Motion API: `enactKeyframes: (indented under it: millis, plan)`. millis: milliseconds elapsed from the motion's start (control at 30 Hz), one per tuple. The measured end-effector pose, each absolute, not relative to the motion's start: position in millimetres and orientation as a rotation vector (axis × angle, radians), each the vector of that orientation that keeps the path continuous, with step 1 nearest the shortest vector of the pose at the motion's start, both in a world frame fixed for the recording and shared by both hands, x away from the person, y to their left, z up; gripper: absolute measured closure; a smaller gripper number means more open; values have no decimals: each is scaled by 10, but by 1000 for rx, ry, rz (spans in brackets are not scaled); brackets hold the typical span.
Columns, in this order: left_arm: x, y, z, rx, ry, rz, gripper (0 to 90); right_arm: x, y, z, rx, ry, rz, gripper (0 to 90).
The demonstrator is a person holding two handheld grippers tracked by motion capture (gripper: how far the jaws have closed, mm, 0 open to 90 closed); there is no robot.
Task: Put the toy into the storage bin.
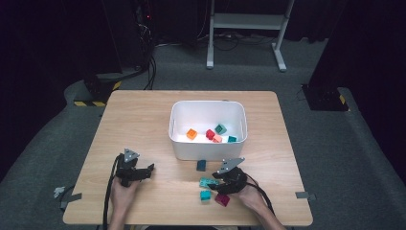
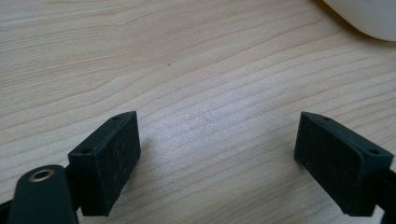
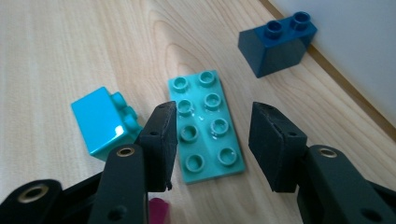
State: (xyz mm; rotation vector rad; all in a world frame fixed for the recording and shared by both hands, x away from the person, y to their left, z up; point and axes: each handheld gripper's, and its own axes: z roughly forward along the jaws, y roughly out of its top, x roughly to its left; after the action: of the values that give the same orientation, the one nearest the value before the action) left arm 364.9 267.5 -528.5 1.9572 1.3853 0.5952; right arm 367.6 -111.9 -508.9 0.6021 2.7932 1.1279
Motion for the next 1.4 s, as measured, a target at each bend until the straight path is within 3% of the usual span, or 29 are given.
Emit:
enactKeyframes:
  millis: [267,400,867,1400]
  plan:
    - [3649,2674,-5285,1957,1386,595,144,3662,-1084,-5127,566,2815,1074,522]
    - [3649,2674,-5285,1957,1385,595,144,3670,-1090,-5128,557,2790,1057,580]
    - [3649,2674,-5285,1957,1385,596,145,3670,-1150,-5100,573,2735,1058,590]
    - [3649,2675,-5285,1957,1385,595,144,3616,-1425,-4357,557,2598,1260,591]
